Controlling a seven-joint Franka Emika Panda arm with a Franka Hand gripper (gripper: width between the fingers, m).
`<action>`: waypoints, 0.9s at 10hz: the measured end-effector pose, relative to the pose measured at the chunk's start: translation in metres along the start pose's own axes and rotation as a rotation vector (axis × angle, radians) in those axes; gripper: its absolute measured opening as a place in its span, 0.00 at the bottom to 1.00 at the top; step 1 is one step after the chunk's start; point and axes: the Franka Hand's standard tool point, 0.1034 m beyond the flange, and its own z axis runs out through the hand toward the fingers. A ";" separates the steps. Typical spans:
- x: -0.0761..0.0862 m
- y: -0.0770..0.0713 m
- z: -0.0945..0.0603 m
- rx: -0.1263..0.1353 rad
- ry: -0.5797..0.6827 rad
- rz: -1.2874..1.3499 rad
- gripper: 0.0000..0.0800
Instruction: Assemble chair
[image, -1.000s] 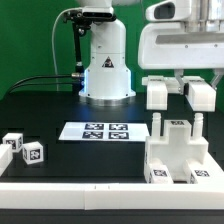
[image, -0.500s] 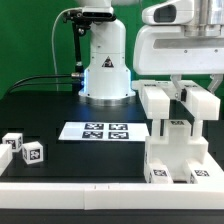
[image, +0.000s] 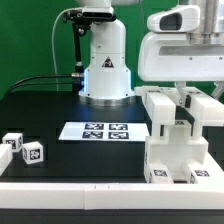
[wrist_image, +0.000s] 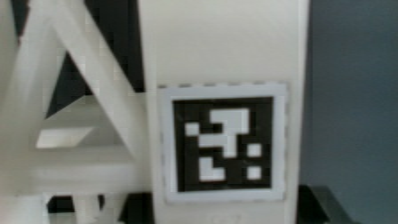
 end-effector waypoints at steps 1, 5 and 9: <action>0.001 -0.001 0.000 -0.006 0.007 -0.013 0.36; -0.004 0.001 0.011 -0.016 -0.007 -0.020 0.36; 0.000 0.011 0.023 -0.020 -0.004 0.040 0.36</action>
Offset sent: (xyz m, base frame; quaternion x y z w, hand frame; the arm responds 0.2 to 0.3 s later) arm -0.0041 0.0009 -0.0092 -0.0100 -0.0016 -0.0041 0.9999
